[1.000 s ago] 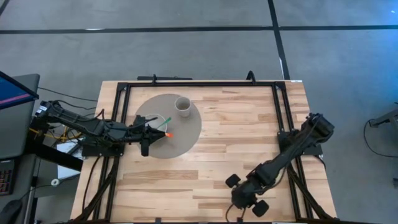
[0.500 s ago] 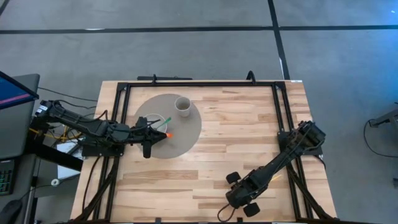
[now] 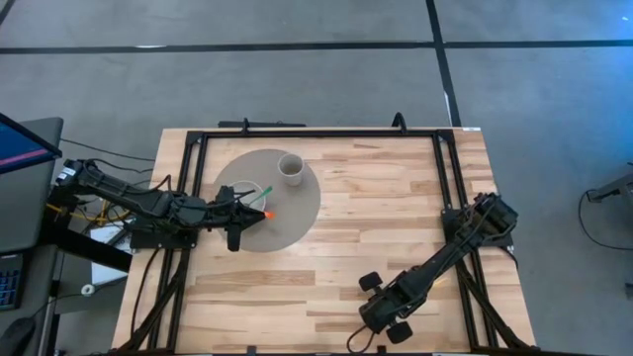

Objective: Pick & Place Utensil
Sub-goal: Put the yellow straw into the white cup

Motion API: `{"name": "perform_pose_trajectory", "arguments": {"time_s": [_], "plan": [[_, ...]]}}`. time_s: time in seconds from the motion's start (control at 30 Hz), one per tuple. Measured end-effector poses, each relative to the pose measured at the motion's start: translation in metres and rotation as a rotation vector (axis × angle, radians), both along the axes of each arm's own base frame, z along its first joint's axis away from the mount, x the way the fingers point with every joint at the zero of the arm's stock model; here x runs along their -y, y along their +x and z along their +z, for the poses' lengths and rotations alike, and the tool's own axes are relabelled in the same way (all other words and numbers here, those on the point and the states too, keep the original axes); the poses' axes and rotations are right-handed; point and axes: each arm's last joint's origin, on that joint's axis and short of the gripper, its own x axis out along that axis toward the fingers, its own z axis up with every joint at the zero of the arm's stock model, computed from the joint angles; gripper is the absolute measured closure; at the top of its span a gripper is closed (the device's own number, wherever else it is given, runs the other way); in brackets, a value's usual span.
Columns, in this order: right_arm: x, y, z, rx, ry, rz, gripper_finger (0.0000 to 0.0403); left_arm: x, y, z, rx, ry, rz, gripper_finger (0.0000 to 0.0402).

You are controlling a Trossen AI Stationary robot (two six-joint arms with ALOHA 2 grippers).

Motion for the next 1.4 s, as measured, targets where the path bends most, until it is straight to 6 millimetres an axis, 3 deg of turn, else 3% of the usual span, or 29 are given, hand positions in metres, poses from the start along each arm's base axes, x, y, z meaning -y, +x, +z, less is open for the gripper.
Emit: {"name": "perform_pose_trajectory", "arguments": {"time_s": [0.17,0.27,0.47,0.63,0.73,0.83,0.97,1.1,1.27,1.4], "plan": [[0.006,0.014,0.014,0.078,-0.02,0.083,0.04,0.0,0.0,0.0,0.0,0.0,0.0,0.036],[0.019,0.029,0.031,0.209,-0.124,0.115,0.0398,0.0,0.0,0.0,0.003,-0.001,0.0,0.036],[0.062,0.065,0.08,0.532,-0.478,-0.038,0.04,0.0,0.0,0.0,0.003,0.006,-0.001,0.036],[0.102,0.081,0.143,0.842,-0.683,-0.276,0.0401,0.0,0.0,0.0,-0.002,0.049,-0.011,0.036],[0.12,0.077,0.194,1.062,-0.639,-0.398,0.0402,-0.001,0.0,0.001,0.001,0.061,0.018,0.036],[0.144,0.063,0.246,1.312,-0.485,-0.507,0.0402,-0.002,0.0,0.001,0.001,0.084,0.034,0.036],[0.184,0.05,0.284,1.542,-0.247,-0.399,0.0402,-0.002,0.0,0.001,-0.002,0.113,0.027,0.036],[0.23,0.063,0.282,1.608,-0.124,-0.353,0.0402,-0.002,0.0,0.002,0.004,0.111,0.028,0.036],[0.283,0.105,0.239,1.625,-0.047,-0.401,0.0403,-0.002,0.0,0.002,0.007,0.114,0.028,0.036],[0.314,0.121,0.218,1.769,-0.015,-0.383,0.0403,-0.002,0.0,0.002,0.006,0.114,0.028,0.036]]}}
